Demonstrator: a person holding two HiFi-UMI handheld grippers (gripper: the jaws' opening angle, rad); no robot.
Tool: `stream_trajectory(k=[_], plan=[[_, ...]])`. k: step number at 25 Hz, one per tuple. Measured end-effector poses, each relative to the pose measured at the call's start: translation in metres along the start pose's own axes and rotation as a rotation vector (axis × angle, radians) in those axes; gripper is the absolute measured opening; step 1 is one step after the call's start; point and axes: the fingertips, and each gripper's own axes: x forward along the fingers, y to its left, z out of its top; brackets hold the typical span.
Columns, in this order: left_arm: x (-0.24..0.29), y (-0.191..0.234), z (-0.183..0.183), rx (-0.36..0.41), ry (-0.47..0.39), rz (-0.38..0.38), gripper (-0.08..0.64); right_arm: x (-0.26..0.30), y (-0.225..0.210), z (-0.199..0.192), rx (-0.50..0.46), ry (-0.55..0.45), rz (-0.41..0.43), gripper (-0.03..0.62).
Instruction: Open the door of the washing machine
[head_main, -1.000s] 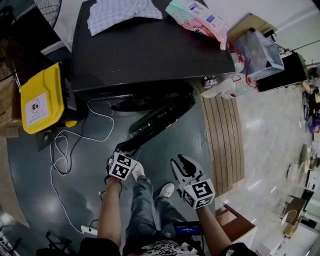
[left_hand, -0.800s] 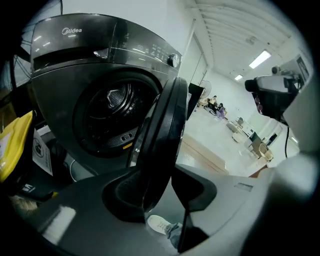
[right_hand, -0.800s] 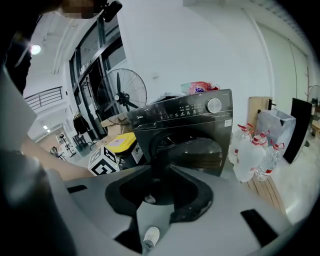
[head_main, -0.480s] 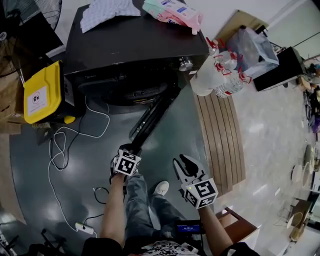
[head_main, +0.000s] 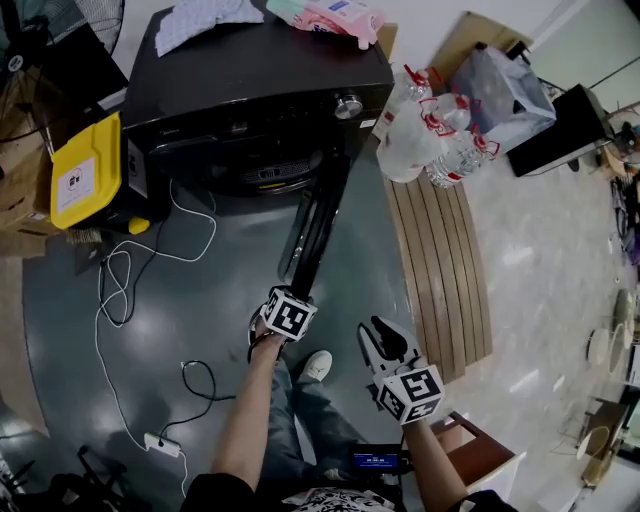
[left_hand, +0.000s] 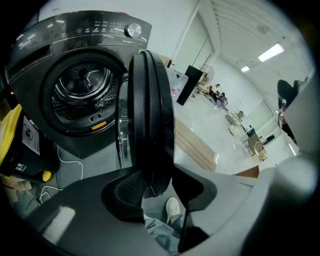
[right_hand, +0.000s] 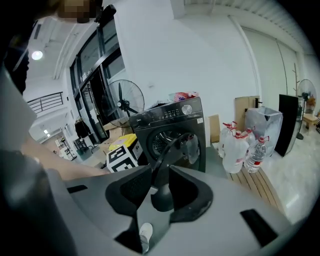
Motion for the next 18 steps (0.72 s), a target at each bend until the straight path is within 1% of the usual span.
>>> stream_trajectory(k=[1, 2, 3, 7, 10, 12, 14, 15, 17, 18], plan=[[0.004, -0.01, 0.001, 0.003, 0.016, -0.02, 0.156, -0.002, 0.0, -0.002, 0.0, 0.001, -0.001, 0.11], [0.008, -0.019, 0.001, 0.001, 0.029, -0.036, 0.123, -0.003, 0.001, -0.004, 0.001, 0.003, -0.002, 0.11], [0.01, -0.027, 0.003, -0.003, 0.032, -0.045, 0.114, -0.003, 0.002, -0.006, 0.001, 0.006, -0.003, 0.11], [0.017, -0.044, 0.01, -0.024, -0.015, -0.043, 0.115, -0.009, 0.007, -0.005, -0.008, 0.0, -0.003, 0.11], [0.02, -0.053, 0.007, -0.024, -0.008, -0.064, 0.115, -0.014, 0.004, 0.0, -0.009, -0.024, -0.019, 0.11], [0.009, -0.058, -0.003, -0.065, -0.013, -0.087, 0.115, -0.02, 0.003, 0.006, -0.006, -0.045, -0.042, 0.11], [-0.016, -0.061, -0.01, -0.101, -0.055, -0.098, 0.119, -0.028, 0.006, 0.019, -0.001, -0.07, -0.055, 0.112], [-0.034, -0.063, -0.012, -0.105, -0.087, -0.1, 0.128, -0.033, 0.01, 0.028, 0.004, -0.084, -0.056, 0.112], [-0.078, -0.067, -0.008, -0.093, -0.173, -0.099, 0.133, -0.042, 0.019, 0.047, 0.013, -0.116, -0.06, 0.101], [-0.105, -0.069, -0.002, -0.087, -0.231, -0.09, 0.133, -0.047, 0.024, 0.058, 0.012, -0.133, -0.062, 0.083]])
